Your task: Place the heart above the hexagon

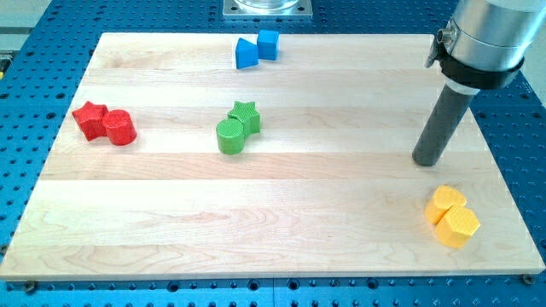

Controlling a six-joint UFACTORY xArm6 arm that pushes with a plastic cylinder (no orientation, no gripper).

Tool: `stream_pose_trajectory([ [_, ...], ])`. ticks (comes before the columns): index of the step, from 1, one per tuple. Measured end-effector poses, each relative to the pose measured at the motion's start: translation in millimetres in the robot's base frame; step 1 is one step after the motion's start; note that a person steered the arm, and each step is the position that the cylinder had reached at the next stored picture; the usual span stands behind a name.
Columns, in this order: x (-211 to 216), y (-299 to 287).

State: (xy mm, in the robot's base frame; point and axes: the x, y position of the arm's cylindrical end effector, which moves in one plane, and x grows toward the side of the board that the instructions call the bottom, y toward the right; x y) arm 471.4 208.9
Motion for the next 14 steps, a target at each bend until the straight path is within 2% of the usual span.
stream_pose_trajectory([
  [5,2.0,5.1],
  [7,3.5,-27.4],
  [8,-3.1,-14.8],
  [9,1.4,62.2],
  [10,53.9,112.5],
  [11,107.7,102.0],
  [12,143.5,65.4],
  [14,146.8,5.5],
])
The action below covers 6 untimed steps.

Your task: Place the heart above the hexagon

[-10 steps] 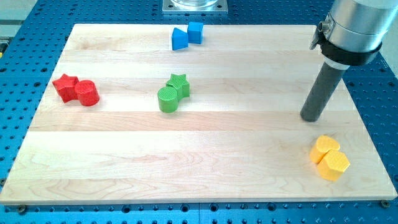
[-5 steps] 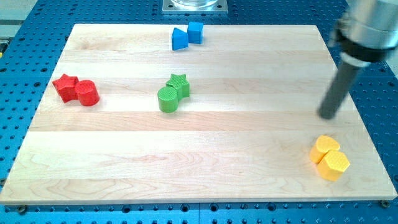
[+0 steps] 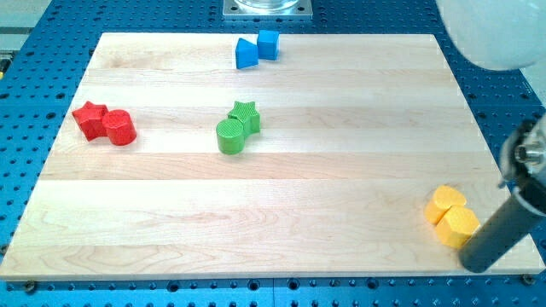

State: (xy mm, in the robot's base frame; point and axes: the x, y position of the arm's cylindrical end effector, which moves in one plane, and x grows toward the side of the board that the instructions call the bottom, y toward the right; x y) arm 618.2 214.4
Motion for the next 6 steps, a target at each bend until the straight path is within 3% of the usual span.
stream_pose_trajectory([
  [2,-21.5,-5.7],
  [4,-69.4,-10.0],
  [6,-78.8,-8.3],
])
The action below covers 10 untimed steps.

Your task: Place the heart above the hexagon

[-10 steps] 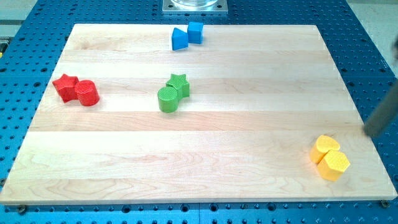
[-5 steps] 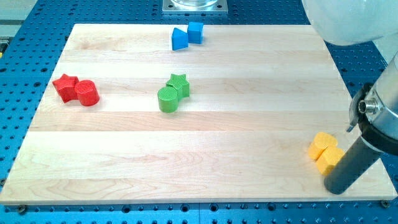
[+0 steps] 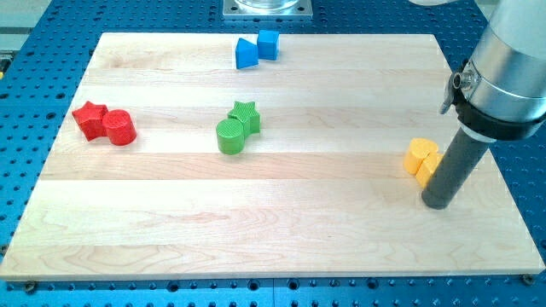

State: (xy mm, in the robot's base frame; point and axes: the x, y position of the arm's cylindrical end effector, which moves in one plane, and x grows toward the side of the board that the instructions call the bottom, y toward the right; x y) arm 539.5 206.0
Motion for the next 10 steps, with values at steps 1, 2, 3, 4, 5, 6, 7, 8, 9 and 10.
stream_pose_trajectory([
  [1,10.9,16.5],
  [2,-13.9,23.0],
  [3,-26.1,4.5],
  [4,-45.1,-16.9],
  [5,-74.0,-33.8],
  [6,-85.0,-41.1],
  [7,-81.3,-39.9],
  [8,-89.0,-23.9],
  [9,-90.4,-6.8],
  [10,-105.9,-5.9],
])
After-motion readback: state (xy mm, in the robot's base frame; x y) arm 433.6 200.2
